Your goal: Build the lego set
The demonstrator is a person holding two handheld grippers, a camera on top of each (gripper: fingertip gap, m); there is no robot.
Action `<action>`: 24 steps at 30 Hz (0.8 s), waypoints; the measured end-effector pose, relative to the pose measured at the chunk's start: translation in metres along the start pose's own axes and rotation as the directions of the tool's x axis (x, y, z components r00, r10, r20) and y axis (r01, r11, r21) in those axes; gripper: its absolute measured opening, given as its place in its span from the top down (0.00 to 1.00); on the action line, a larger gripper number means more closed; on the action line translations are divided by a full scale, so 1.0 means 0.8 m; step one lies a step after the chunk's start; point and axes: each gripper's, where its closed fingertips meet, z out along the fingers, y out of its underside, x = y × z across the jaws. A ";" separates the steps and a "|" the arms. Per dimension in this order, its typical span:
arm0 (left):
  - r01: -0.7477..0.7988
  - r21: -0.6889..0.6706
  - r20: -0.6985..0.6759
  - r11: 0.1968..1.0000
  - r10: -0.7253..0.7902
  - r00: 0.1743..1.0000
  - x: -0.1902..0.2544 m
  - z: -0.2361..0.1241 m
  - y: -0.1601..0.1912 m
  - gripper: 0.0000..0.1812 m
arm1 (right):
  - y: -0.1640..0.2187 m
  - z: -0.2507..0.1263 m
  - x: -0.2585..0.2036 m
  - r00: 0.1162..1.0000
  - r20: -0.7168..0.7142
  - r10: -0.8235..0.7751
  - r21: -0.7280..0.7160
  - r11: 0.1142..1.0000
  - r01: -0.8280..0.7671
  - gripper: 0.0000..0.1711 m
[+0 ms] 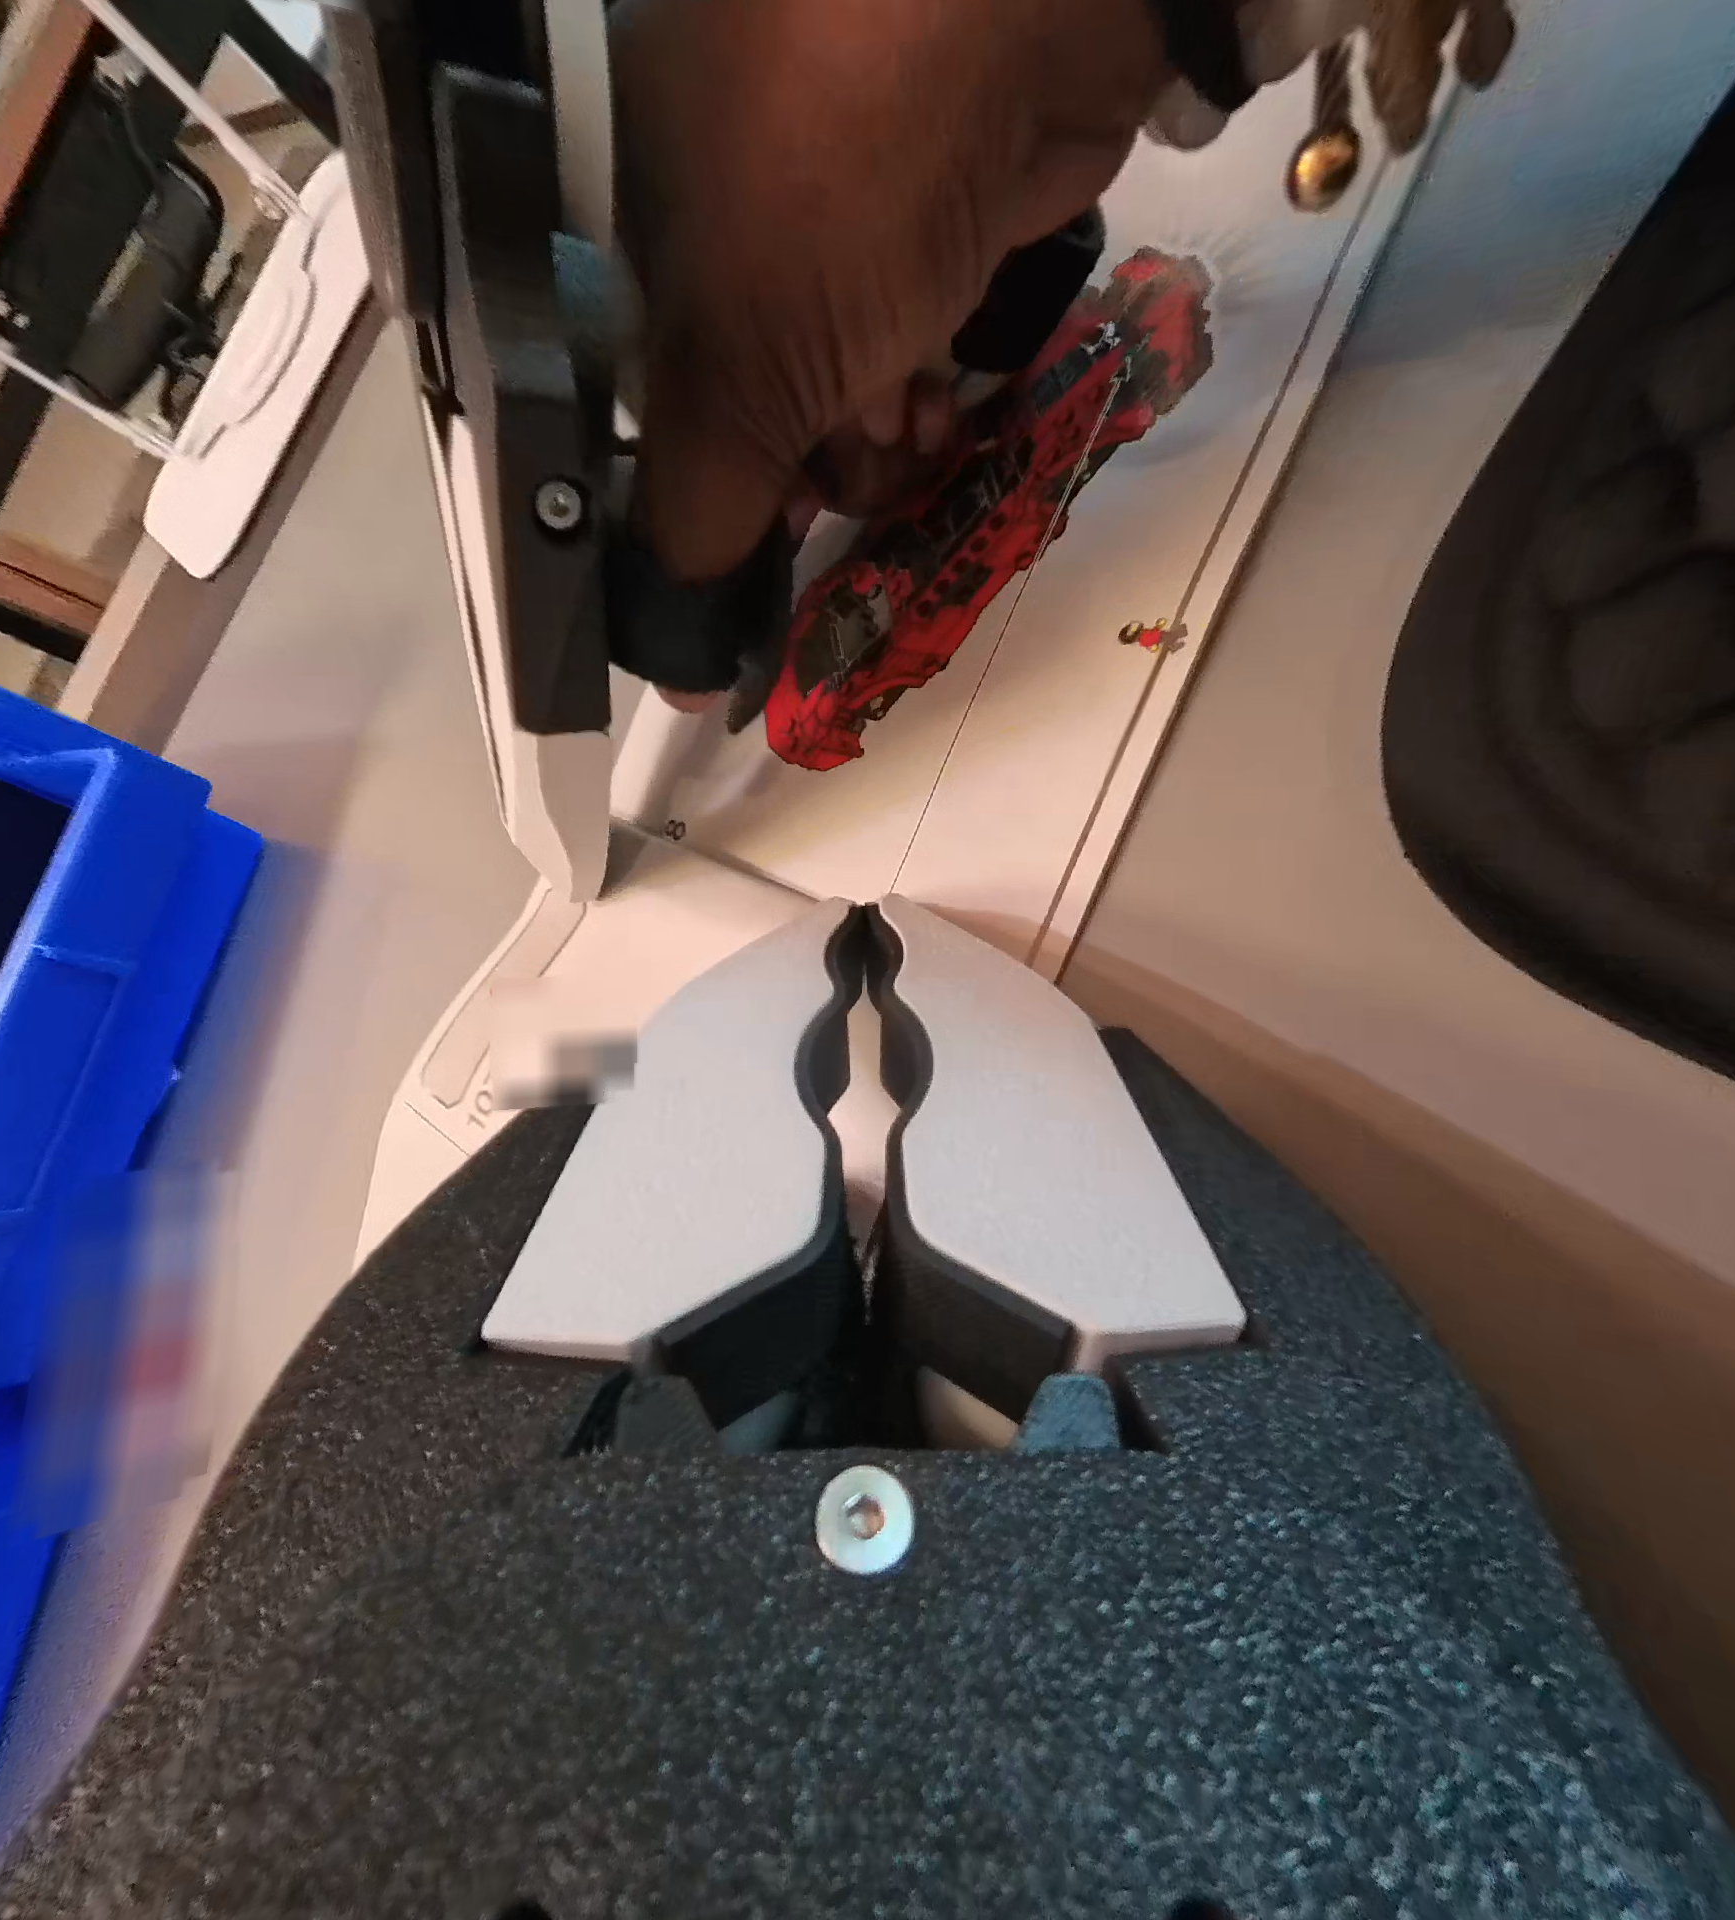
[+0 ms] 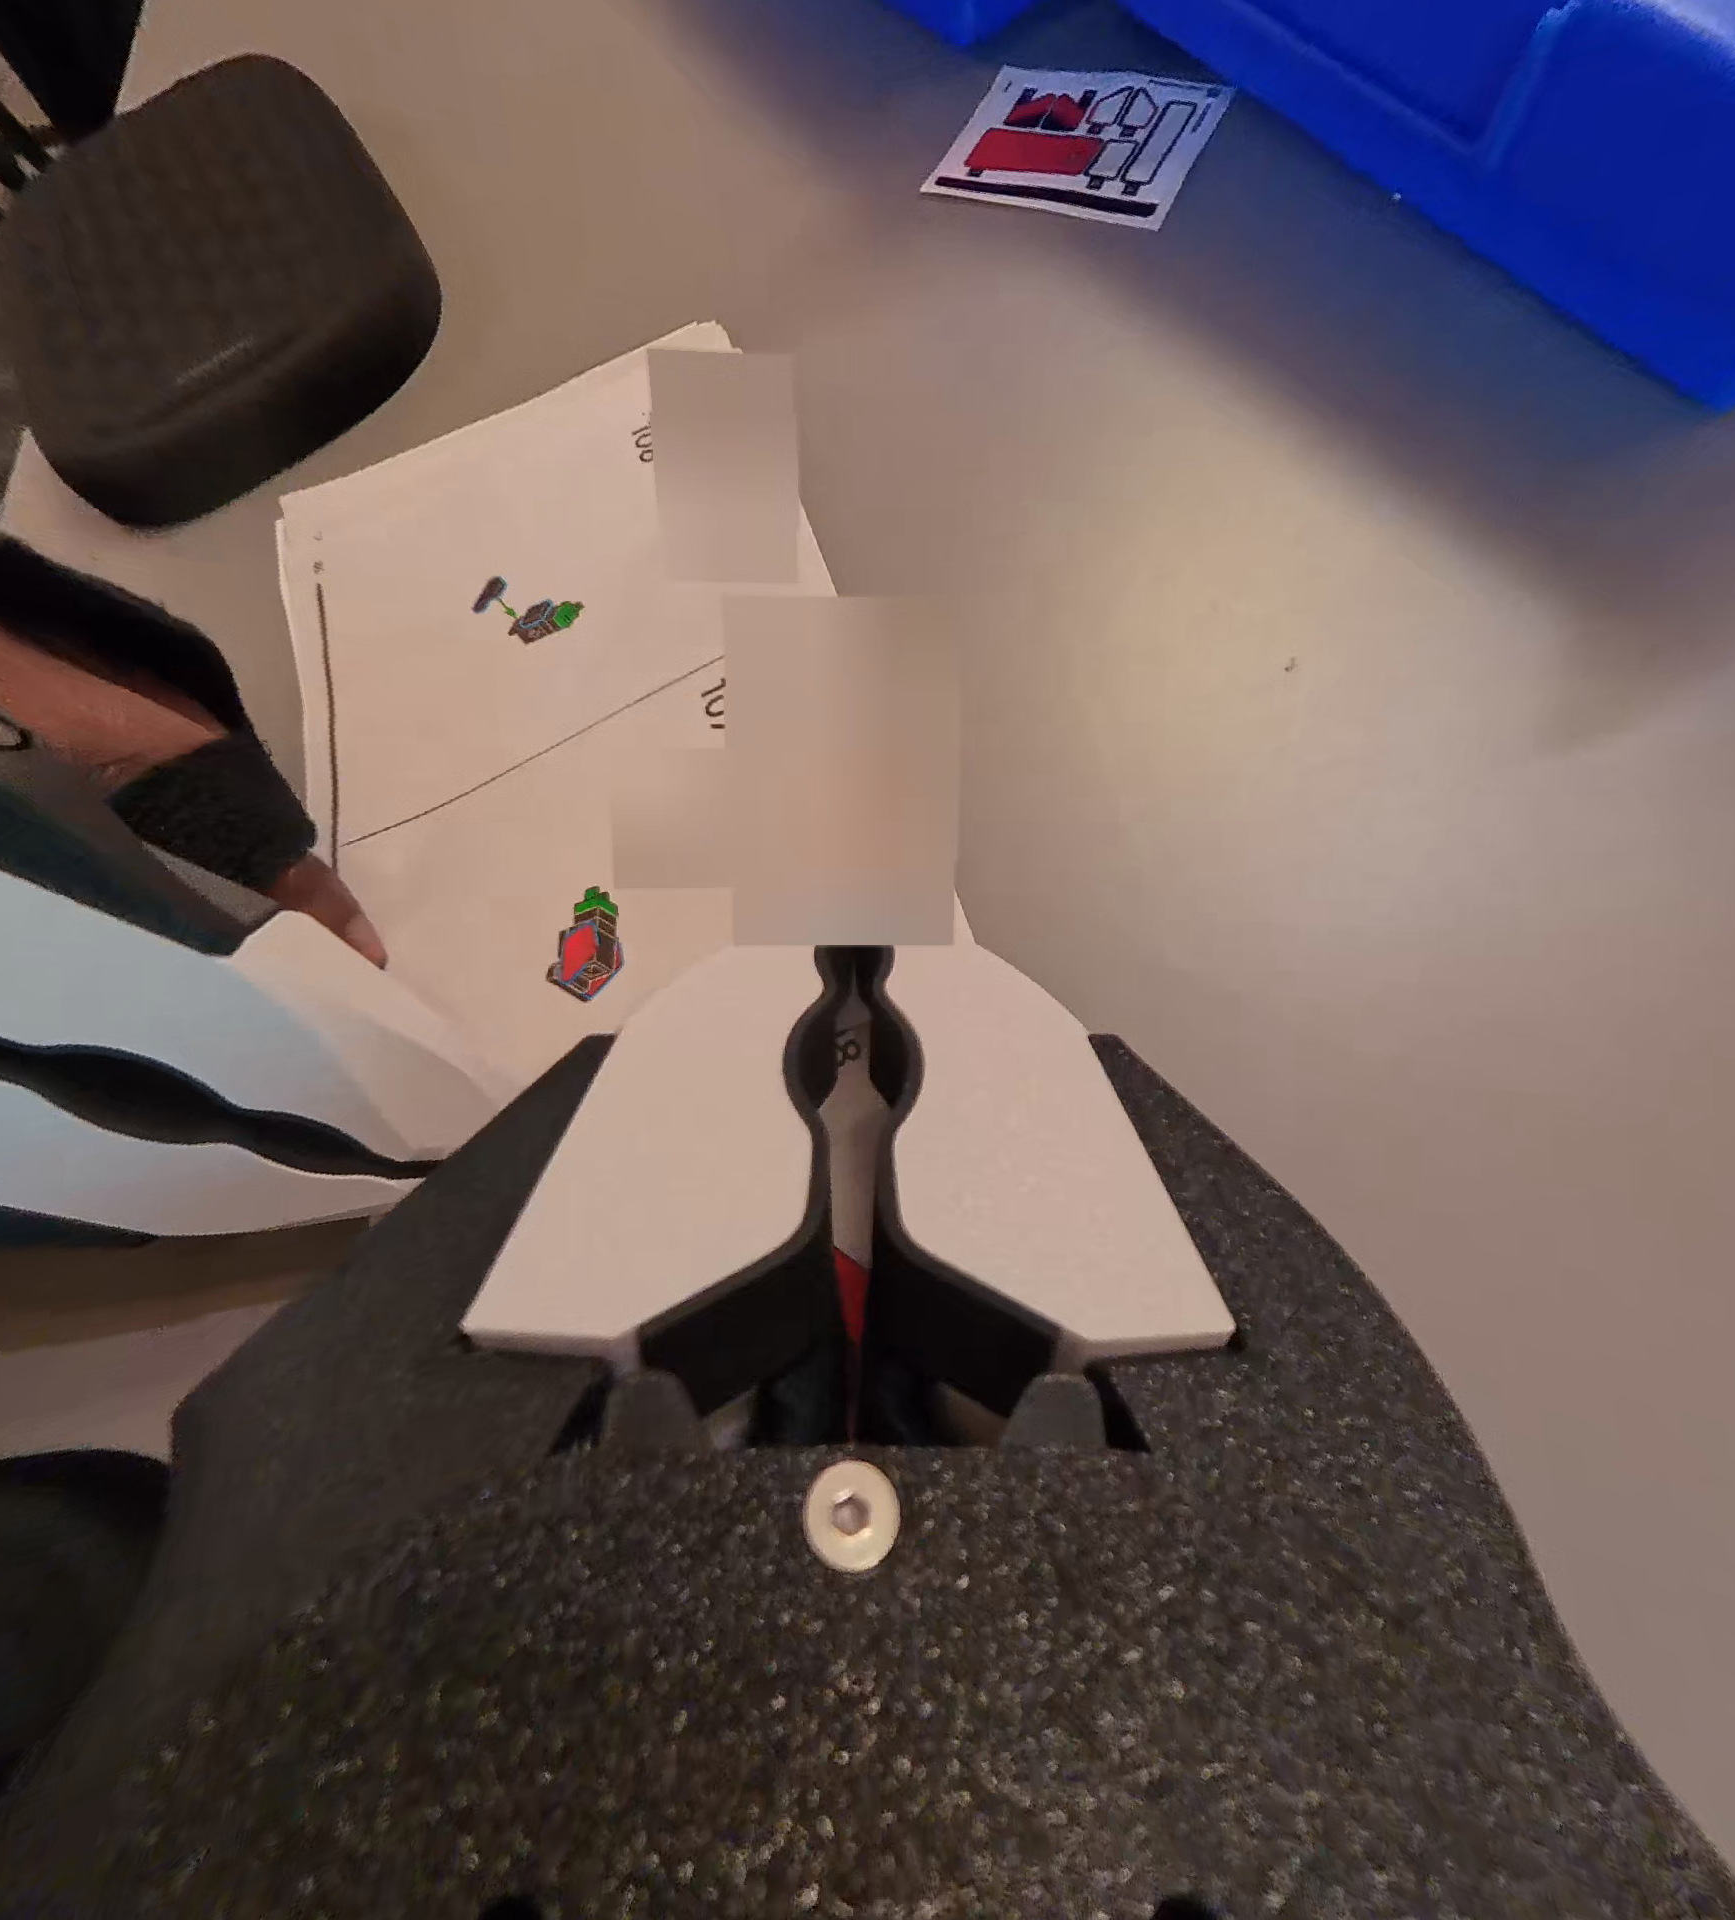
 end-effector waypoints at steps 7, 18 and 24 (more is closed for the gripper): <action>-0.089 0.084 0.178 0.992 0.073 0.981 -0.027 -0.026 -0.010 1.00 | 0.000 -0.001 -0.001 0.999 0.039 -0.002 -0.005 1.000 0.002 1.00; -0.110 0.125 0.131 0.986 0.093 0.987 -0.013 -0.028 -0.010 0.96 | -0.001 -0.003 -0.003 0.992 0.102 -0.074 -0.003 0.997 0.075 1.00; -0.089 0.101 0.121 0.991 0.076 0.990 -0.015 -0.023 -0.002 0.95 | -0.073 -0.076 -0.015 0.991 -0.013 -0.132 0.315 0.940 0.129 1.00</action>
